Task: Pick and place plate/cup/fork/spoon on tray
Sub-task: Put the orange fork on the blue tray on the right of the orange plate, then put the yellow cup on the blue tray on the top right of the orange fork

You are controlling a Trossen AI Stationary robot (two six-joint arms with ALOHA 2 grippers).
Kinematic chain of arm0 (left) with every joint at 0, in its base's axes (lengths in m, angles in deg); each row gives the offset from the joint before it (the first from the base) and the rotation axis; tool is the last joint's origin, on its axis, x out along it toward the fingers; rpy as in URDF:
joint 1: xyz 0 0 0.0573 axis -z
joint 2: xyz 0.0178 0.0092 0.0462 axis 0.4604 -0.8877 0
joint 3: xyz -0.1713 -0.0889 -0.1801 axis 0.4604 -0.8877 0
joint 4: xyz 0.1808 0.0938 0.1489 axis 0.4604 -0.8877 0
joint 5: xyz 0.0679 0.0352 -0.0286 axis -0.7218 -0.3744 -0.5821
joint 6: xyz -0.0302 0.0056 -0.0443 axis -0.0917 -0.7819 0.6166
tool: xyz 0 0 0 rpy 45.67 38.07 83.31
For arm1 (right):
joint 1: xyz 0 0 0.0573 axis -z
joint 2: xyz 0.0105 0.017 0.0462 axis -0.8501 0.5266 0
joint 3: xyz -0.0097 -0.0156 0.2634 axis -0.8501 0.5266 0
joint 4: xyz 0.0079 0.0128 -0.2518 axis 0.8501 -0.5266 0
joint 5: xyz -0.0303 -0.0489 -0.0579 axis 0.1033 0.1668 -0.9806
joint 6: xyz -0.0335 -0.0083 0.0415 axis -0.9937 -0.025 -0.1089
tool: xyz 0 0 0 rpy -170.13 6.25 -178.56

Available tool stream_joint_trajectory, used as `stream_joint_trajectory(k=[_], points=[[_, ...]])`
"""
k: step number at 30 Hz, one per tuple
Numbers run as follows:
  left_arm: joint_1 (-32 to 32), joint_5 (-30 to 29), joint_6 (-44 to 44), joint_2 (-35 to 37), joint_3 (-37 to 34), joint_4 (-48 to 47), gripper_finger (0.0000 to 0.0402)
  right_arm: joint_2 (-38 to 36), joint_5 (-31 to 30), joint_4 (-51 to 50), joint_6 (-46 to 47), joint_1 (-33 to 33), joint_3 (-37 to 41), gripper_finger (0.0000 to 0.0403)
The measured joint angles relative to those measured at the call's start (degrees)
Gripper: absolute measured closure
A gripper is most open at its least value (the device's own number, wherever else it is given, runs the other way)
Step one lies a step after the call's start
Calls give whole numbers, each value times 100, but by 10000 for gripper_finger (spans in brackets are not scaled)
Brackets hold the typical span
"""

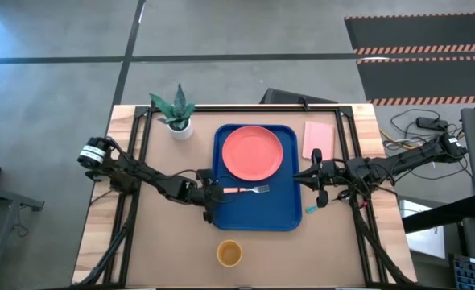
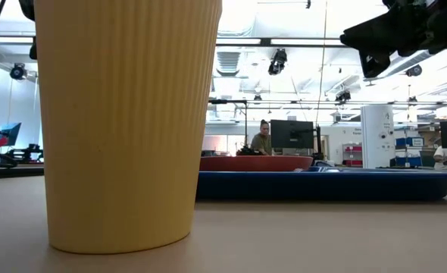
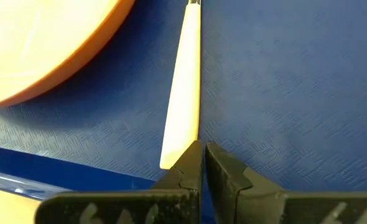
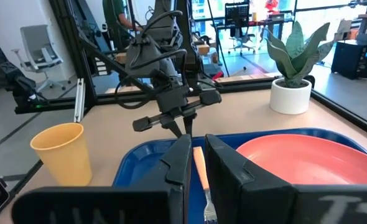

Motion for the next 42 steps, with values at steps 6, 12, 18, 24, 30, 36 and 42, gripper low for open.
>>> stream_joint_trajectory(k=[6,12,18,24,30,36,42], points=[[4,-2,-61,58,0,30,402,0,0,0,21,0,0,365],[89,-163,-367,535,59,48,401,4,150,138,79,-15,-45,365],[476,-1613,-659,1120,57,38,402,651,419,108,144,-351,-549,365],[769,-2849,-723,1478,57,36,401,1808,404,86,-245,-832,-1415,365],[787,-3881,-851,1814,55,31,401,2882,401,-290,-264,-1079,-2437,365],[789,-4109,-847,2134,55,10,402,3818,407,-801,-147,-1235,-3365,365],[813,-4055,-810,2238,44,1,402,4597,415,-1074,-92,-1381,-4032,365]])
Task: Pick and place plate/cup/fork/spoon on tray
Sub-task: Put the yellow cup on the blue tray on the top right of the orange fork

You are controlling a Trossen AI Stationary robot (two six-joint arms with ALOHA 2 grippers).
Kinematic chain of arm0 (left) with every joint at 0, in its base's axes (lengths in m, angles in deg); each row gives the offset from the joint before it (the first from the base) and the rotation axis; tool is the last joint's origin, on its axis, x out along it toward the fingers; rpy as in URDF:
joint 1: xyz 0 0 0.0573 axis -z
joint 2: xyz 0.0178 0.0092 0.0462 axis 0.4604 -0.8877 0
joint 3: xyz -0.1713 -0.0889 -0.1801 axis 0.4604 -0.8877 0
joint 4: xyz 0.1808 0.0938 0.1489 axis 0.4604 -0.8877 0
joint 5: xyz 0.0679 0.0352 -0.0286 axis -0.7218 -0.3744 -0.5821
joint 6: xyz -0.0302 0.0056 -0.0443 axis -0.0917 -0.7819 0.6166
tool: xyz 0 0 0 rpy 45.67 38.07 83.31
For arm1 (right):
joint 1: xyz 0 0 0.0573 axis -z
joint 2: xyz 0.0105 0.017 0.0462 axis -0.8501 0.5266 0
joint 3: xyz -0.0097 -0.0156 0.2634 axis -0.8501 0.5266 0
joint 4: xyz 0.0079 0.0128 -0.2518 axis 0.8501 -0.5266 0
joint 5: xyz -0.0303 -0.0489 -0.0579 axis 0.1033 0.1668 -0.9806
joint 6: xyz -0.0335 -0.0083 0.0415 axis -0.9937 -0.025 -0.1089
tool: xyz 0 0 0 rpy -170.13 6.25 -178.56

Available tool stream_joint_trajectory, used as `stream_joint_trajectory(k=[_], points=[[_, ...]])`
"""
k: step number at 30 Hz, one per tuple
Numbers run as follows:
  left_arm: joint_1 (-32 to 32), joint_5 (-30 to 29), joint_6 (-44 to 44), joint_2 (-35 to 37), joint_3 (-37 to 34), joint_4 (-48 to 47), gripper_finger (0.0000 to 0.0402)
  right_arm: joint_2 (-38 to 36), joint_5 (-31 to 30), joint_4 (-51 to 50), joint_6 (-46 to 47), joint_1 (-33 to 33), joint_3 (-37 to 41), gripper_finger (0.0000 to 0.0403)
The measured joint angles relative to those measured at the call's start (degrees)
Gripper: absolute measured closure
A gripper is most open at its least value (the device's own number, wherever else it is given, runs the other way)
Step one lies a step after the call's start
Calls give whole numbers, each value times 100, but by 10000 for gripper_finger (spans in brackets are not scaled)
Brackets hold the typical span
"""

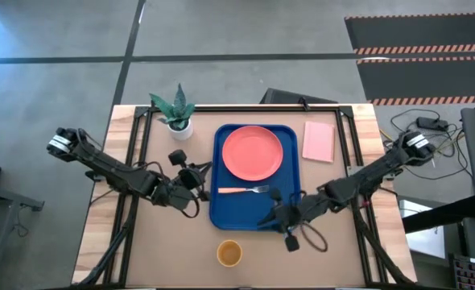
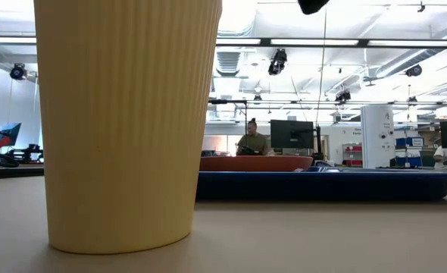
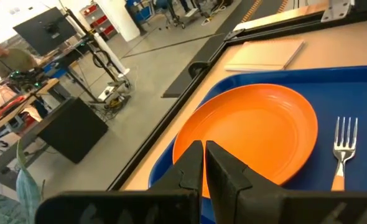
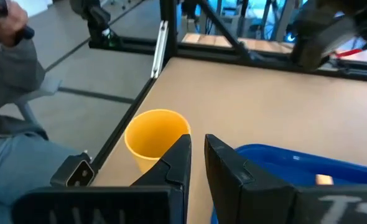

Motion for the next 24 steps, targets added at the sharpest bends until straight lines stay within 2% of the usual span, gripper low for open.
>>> stream_joint_trajectory(k=[13,20,24], points=[[62,189,160,-179,-7,-9,402,1685,112,-38,-149,-149,-901,365],[135,195,157,-107,-7,-8,402,2188,818,-52,-406,-149,-1467,365],[137,194,159,-103,-7,-8,402,2300,981,-65,-503,-149,-1625,365]])
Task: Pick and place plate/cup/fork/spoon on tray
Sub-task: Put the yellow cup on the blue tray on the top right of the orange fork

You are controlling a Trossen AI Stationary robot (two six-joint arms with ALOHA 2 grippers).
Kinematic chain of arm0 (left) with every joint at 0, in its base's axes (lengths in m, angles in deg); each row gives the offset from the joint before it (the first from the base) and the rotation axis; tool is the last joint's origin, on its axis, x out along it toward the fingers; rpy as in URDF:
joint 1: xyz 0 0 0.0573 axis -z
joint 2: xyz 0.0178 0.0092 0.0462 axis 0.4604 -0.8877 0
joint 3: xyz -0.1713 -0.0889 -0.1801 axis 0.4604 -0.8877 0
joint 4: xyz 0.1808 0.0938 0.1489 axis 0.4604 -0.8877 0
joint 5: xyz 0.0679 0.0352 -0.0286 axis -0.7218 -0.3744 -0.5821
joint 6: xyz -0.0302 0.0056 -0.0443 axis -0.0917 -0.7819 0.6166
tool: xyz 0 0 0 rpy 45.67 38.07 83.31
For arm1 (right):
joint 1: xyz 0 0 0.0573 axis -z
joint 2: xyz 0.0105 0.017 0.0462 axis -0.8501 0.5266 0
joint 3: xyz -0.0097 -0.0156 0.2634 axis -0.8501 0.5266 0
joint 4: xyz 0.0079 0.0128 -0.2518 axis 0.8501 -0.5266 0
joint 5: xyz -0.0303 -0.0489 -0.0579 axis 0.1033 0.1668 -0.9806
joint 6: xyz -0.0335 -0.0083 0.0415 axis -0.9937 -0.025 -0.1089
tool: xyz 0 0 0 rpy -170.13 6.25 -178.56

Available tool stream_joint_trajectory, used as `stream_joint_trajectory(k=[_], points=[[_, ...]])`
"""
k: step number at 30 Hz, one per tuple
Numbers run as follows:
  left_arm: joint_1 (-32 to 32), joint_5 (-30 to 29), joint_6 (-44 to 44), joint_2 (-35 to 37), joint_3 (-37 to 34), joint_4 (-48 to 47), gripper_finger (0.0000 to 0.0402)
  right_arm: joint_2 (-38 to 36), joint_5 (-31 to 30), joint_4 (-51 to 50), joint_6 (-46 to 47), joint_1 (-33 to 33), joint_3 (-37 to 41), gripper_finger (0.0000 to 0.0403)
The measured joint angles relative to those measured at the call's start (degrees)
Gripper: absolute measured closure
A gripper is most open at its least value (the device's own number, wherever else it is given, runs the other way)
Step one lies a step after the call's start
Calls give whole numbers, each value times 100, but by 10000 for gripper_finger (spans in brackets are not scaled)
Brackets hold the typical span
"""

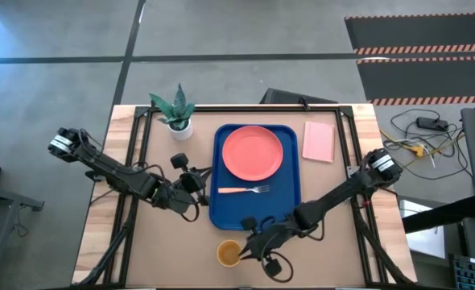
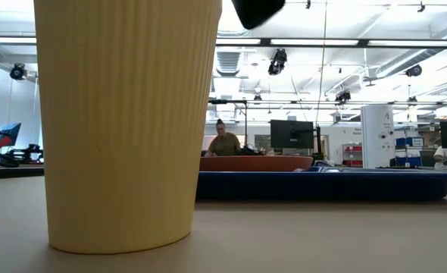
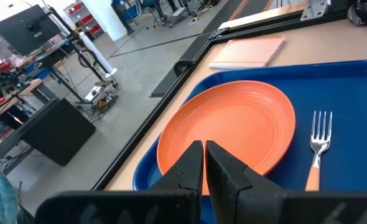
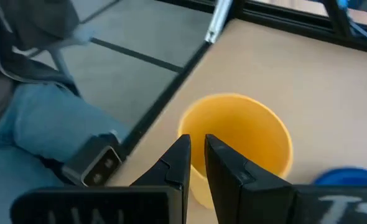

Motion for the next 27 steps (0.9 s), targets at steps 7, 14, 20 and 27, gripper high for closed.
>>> stream_joint_trajectory(k=[7,14,20,27], points=[[5,-1,-2,0,0,2,402,12,161,-8,77,0,-15,364],[5,0,0,0,0,7,402,70,147,26,-130,-13,-12,320],[10,1,0,0,0,11,402,93,109,27,-494,-22,-8,252],[8,3,5,0,0,11,402,137,118,41,-1144,-35,-17,228]])
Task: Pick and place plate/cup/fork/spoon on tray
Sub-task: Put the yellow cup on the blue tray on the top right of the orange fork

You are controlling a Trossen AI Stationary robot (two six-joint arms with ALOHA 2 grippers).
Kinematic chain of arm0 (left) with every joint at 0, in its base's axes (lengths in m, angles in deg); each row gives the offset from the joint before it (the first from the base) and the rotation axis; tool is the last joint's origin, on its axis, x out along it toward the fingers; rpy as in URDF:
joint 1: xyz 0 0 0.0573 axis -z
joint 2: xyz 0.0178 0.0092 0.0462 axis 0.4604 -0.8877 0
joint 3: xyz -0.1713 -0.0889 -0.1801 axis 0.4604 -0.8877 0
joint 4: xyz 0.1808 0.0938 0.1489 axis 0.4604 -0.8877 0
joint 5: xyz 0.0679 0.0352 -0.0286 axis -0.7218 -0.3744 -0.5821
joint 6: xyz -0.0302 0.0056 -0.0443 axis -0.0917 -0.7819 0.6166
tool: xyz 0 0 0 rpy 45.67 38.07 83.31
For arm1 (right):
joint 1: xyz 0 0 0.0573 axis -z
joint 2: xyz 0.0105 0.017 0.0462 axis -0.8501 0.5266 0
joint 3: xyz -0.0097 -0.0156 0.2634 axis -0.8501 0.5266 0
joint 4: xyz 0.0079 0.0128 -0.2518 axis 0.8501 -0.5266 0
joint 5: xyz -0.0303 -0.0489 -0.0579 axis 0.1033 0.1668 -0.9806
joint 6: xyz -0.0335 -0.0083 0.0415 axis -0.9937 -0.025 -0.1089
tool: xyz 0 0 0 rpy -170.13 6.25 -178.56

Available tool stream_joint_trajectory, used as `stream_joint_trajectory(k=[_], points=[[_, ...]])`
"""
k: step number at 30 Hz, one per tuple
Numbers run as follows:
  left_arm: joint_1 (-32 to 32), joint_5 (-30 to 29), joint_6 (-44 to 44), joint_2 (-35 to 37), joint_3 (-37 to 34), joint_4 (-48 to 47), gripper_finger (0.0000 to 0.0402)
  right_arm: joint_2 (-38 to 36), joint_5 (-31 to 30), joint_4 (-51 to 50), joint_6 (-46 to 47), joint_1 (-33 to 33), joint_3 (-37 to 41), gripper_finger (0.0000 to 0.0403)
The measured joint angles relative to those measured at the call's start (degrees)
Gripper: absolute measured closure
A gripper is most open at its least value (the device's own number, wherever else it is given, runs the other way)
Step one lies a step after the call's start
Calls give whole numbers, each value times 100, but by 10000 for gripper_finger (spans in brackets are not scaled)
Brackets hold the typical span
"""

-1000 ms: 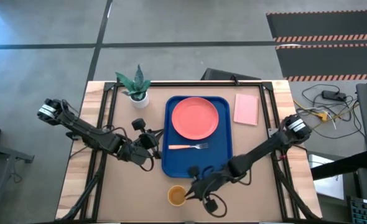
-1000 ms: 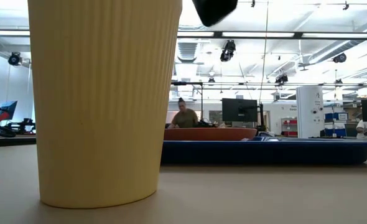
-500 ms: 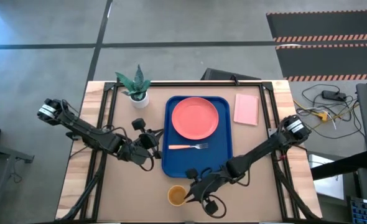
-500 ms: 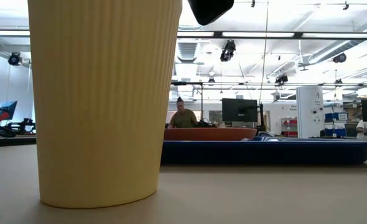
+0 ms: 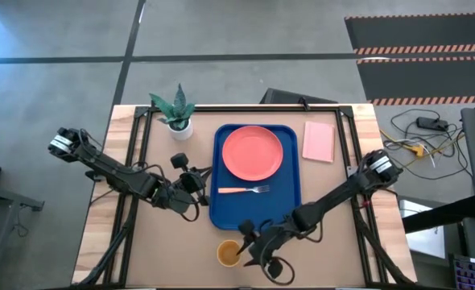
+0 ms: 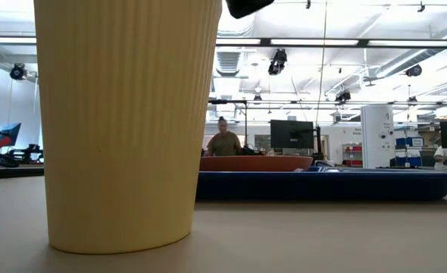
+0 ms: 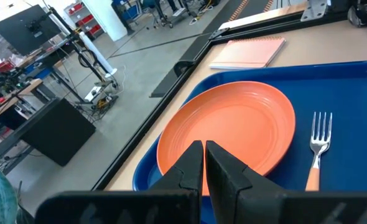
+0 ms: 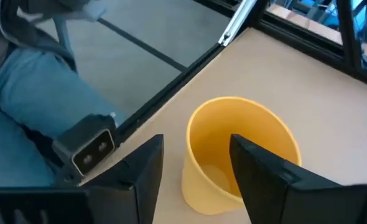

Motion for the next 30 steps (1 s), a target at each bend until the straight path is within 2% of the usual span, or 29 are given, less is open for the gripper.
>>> stream_joint_trajectory(k=[9,20,24,30], points=[[0,2,2,0,2,1,402,216,39,199,-551,0,0,227],[-2,2,21,0,2,7,402,373,-3,115,-749,13,-4,230],[-2,2,133,0,2,3,402,373,-7,37,-733,13,-30,246],[-2,2,136,0,2,2,402,375,-6,-493,-774,13,-293,290]])
